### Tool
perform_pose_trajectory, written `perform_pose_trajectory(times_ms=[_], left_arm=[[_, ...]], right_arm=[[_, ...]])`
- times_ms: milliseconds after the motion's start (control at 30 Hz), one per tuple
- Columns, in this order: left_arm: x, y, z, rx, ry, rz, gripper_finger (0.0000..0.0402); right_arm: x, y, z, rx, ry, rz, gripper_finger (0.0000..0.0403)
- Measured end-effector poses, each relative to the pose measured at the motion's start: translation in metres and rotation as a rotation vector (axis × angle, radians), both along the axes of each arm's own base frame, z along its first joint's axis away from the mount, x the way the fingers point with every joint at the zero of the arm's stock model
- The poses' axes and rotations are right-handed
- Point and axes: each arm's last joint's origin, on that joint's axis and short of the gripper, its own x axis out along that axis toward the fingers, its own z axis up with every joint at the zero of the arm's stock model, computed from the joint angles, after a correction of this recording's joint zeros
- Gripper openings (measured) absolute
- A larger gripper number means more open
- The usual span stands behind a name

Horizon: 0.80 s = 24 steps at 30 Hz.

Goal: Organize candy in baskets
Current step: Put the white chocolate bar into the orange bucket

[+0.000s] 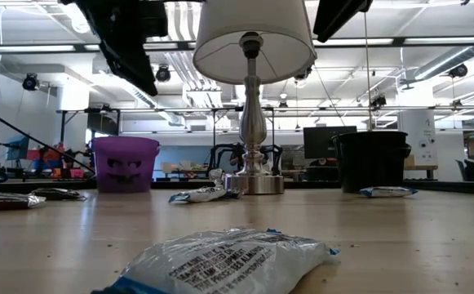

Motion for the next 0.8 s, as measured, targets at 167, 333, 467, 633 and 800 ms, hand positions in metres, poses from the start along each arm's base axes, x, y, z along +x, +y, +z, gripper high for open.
perform_pose_trajectory(times_ms=[167,333,467,633,800], left_arm=[[-0.009,-0.017,-0.016,0.058,0.000,-0.131,0.0172],[-0.011,-0.028,-0.036,0.101,-0.020,-0.239,0.0172],[-0.010,-0.028,-0.047,0.077,-0.031,-0.204,0.0172],[-0.010,-0.029,-0.063,0.005,0.024,-0.118,0.0172],[-0.009,-0.029,-0.079,-0.118,0.028,0.052,0.0172]], right_arm=[[-0.001,0.000,-0.001,-0.004,0.011,0.000,0.0164],[-0.001,0.000,-0.001,-0.004,0.011,0.000,0.0164],[0.000,0.000,-0.001,0.002,0.006,-0.012,0.0164],[0.000,0.000,-0.001,0.018,-0.005,-0.044,0.0164],[0.000,0.000,-0.001,0.023,-0.008,-0.047,0.0164]])
